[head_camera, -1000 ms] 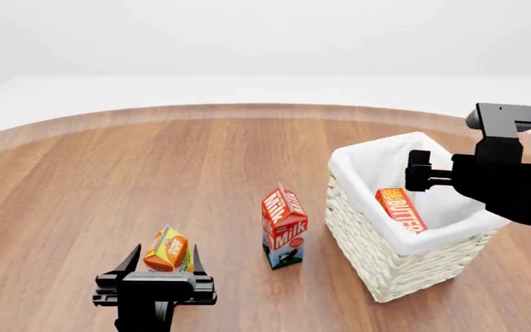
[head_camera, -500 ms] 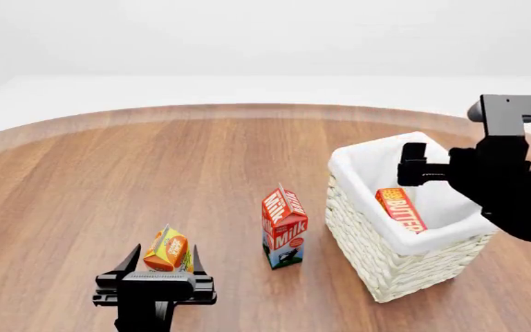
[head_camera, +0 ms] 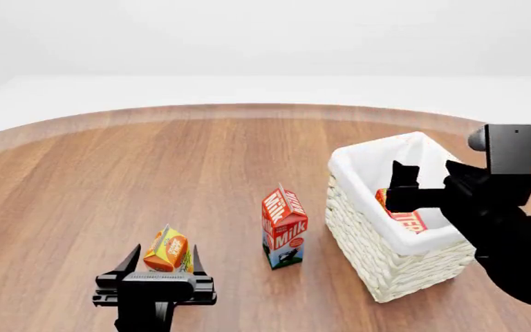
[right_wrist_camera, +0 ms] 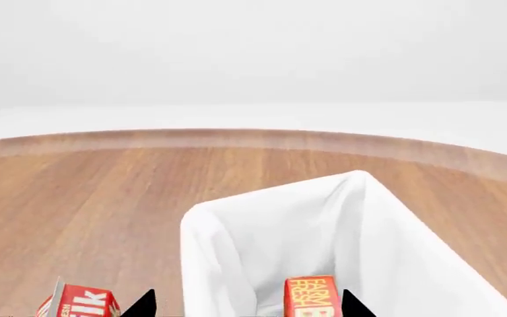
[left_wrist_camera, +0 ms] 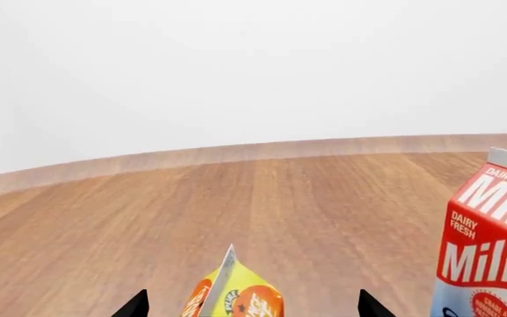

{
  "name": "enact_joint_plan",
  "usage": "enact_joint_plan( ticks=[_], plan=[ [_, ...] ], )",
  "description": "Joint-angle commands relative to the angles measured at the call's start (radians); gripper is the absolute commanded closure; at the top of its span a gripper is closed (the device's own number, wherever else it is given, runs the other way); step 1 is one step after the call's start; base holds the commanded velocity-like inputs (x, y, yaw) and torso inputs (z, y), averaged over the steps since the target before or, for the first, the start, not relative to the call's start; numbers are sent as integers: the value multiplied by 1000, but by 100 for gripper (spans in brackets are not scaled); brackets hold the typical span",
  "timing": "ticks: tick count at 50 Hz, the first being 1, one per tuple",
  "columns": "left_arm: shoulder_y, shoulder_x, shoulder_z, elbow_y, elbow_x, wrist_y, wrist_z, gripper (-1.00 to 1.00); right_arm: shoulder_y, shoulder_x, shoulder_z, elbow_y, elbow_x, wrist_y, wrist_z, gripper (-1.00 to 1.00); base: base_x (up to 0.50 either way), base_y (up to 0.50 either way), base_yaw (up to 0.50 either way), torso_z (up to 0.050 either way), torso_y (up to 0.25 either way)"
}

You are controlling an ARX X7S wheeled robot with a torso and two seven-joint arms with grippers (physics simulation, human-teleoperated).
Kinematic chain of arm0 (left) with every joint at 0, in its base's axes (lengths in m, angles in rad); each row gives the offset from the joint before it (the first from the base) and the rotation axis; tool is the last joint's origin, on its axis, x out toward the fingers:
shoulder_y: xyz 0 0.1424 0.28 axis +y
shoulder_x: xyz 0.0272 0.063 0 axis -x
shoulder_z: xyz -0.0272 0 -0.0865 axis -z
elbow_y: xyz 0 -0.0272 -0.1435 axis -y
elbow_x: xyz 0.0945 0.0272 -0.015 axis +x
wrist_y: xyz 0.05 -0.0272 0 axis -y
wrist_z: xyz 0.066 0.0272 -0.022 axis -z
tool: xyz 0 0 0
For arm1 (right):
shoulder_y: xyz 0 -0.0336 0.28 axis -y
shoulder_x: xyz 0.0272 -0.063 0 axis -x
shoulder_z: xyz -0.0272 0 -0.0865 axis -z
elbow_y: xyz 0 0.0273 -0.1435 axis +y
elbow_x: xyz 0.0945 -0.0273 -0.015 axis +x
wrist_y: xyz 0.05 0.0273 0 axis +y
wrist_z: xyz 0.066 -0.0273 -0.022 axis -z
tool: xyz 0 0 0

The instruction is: Pick up the cream cheese box and the butter, and put them in the basket.

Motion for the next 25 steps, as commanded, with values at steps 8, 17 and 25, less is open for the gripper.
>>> enact_joint_plan(
  ticks=[8,17,25],
  plan=[
    [-1,0,3,-5,-1,5,1,-100,-265,49,113,-279,28,-138,115,-100,0,0,0,0,0],
    [0,-3,4,3,-2,0,-2,-100,-366,48,137,-362,4,-189,135,-100,0,0,0,0,0],
    [-1,-4,5,4,-4,-1,-3,-100,-458,51,170,-454,-4,-237,148,-100,0,0,0,0,0]
  ],
)
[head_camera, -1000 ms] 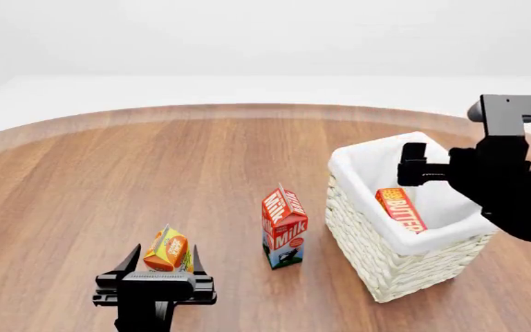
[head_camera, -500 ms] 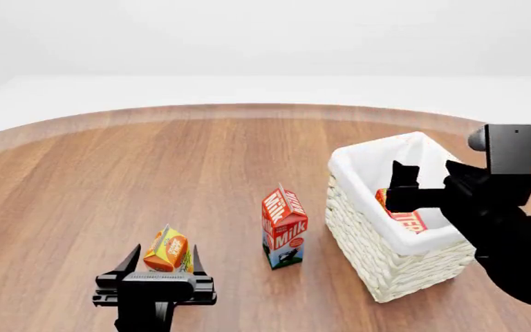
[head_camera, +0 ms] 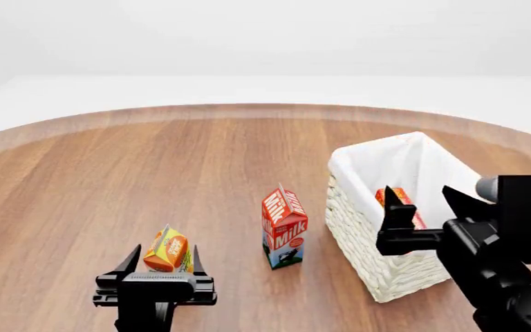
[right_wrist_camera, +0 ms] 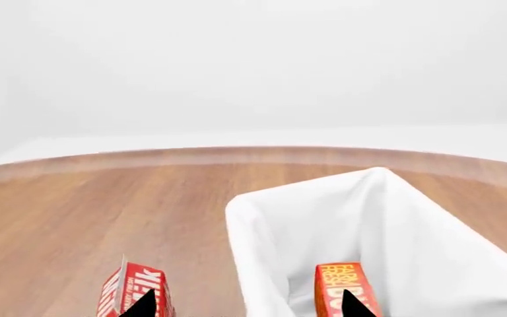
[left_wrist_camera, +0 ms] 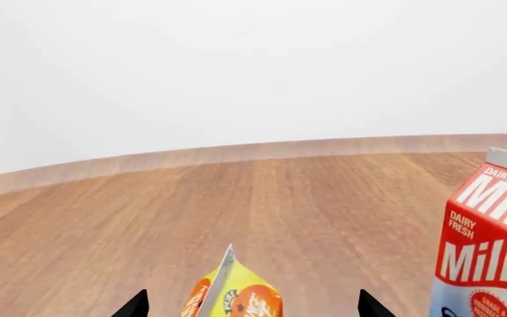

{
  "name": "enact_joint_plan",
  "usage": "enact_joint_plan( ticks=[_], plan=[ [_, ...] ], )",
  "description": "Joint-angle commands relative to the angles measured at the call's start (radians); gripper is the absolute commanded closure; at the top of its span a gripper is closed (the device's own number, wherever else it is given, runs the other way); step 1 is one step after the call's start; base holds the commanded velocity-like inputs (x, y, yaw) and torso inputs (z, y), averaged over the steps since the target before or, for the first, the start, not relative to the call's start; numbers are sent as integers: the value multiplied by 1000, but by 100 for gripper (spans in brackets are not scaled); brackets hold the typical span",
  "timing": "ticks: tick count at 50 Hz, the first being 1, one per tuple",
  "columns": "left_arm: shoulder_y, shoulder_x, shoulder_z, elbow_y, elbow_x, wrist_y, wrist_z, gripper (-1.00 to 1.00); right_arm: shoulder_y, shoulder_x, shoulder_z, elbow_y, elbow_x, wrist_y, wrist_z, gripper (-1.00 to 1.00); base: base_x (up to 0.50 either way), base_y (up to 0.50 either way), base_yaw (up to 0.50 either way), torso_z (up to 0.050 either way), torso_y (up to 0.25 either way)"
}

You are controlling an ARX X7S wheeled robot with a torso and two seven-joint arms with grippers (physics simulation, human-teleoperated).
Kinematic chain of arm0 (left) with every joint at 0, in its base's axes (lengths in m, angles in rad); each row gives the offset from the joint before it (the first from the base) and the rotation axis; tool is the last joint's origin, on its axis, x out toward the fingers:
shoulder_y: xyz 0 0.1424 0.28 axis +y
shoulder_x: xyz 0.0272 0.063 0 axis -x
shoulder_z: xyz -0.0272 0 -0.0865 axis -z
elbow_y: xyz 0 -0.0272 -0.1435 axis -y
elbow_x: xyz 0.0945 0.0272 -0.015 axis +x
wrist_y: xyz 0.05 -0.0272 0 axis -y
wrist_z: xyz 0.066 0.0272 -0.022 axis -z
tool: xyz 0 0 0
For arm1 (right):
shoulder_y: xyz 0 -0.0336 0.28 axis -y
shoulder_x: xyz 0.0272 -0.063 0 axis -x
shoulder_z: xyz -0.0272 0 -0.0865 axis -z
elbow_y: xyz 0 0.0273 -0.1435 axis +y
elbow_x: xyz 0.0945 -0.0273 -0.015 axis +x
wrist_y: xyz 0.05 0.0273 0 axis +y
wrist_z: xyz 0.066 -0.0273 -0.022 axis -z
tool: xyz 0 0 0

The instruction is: Pick up the cream cheese box and the butter, and put them in the basket.

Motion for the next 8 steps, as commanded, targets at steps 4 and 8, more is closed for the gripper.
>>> enact_joint_plan(
  ticks=[4,8],
  plan=[
    [-1,-2,2,2,-1,-1,-1,-100,-169,2,44,-144,-41,-80,24,-100,0,0,0,0,0],
    [1,-3,4,6,0,-2,-3,-100,-204,-8,41,-158,-66,-93,20,-100,0,0,0,0,0]
  ],
)
